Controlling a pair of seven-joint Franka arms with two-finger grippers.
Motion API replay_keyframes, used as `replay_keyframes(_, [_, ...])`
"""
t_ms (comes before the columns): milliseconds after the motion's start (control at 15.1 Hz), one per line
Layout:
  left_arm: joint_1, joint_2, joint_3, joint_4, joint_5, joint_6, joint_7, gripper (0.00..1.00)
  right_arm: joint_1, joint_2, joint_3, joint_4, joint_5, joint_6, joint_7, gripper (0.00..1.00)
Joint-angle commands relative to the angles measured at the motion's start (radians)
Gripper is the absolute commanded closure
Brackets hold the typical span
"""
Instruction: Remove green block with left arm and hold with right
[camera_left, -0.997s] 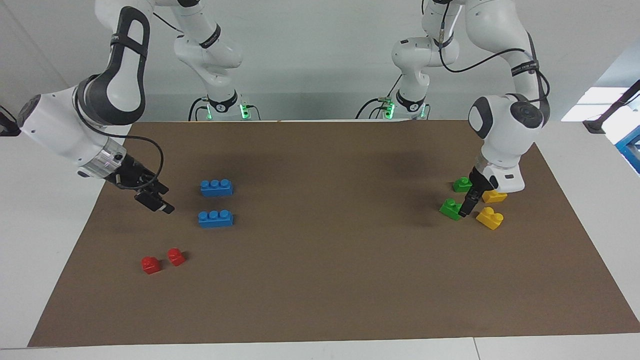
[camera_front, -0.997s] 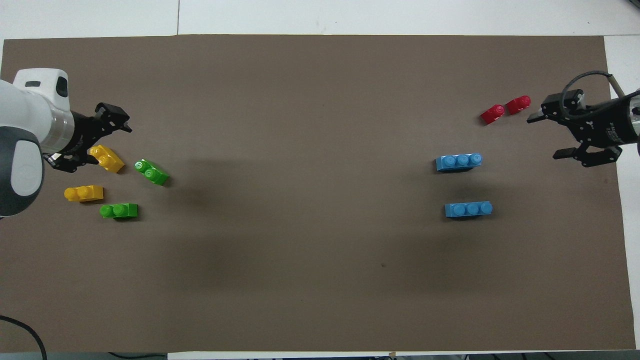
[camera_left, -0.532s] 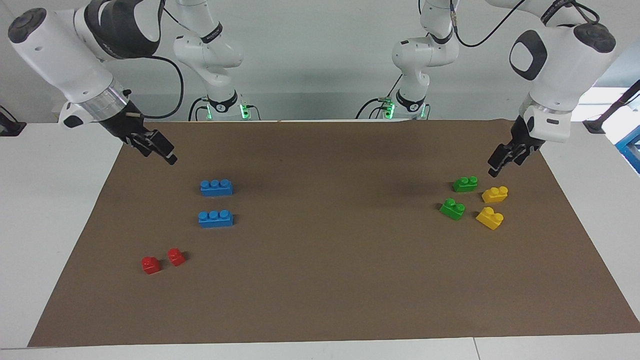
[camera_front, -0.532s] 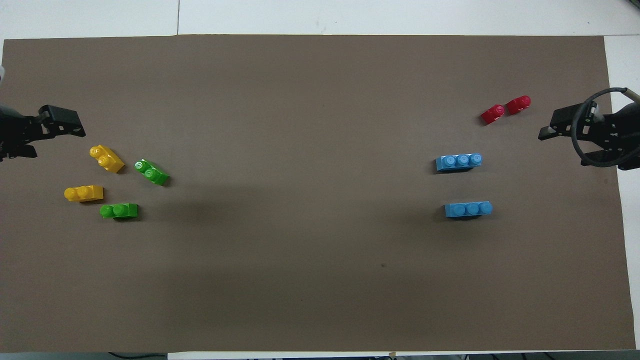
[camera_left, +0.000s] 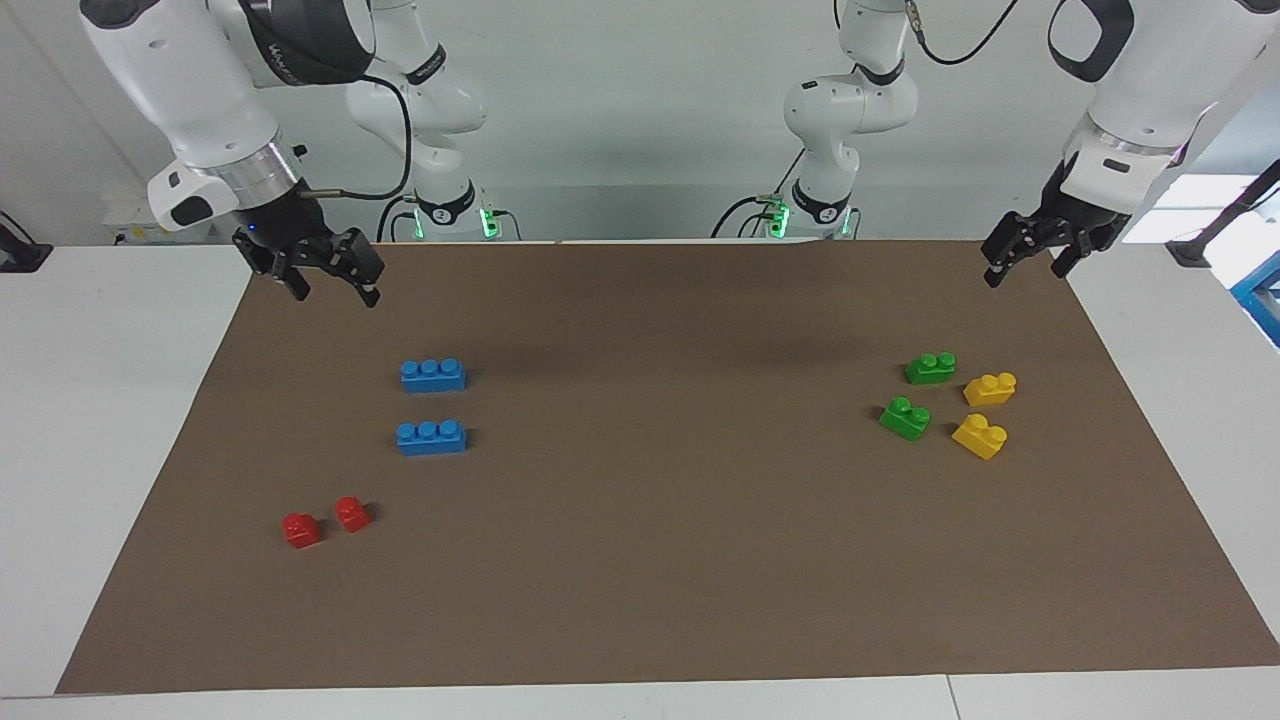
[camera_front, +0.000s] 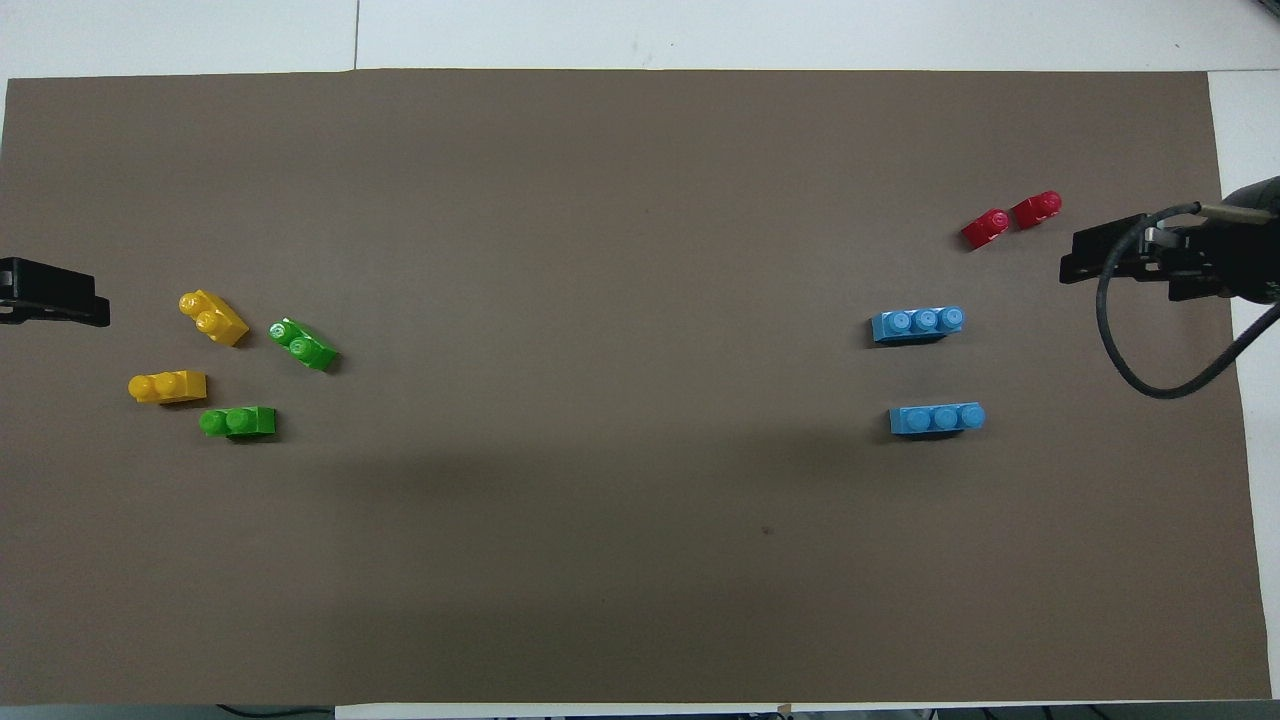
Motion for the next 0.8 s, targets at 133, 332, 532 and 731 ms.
replay_keyframes(133, [-0.003,0.017,0.0,0.038,-0.002,-0.087,0.051,0.0,-0.01,0.0,0.001,0.074,-0.041,-0.143,-0.081,0.0])
replay_keyframes(332, [-0.001,0.023,0.002,0.073,0.0,-0.144,0.115,0.0,-0.01,-0.009,-0.002,0.074,-0.054,-0.178,-0.124,0.0])
replay_keyframes(532, [0.003,0.026,0.0,0.081,-0.002,-0.152,0.137,0.0,-0.008,-0.036,-0.006,0.074,-0.07,-0.212,-0.126,0.0])
replay_keyframes(731, [0.003,0.031,0.0,0.094,-0.024,-0.158,0.134,0.0,-0.01,-0.046,-0.006,0.063,-0.07,-0.235,-0.124,0.0])
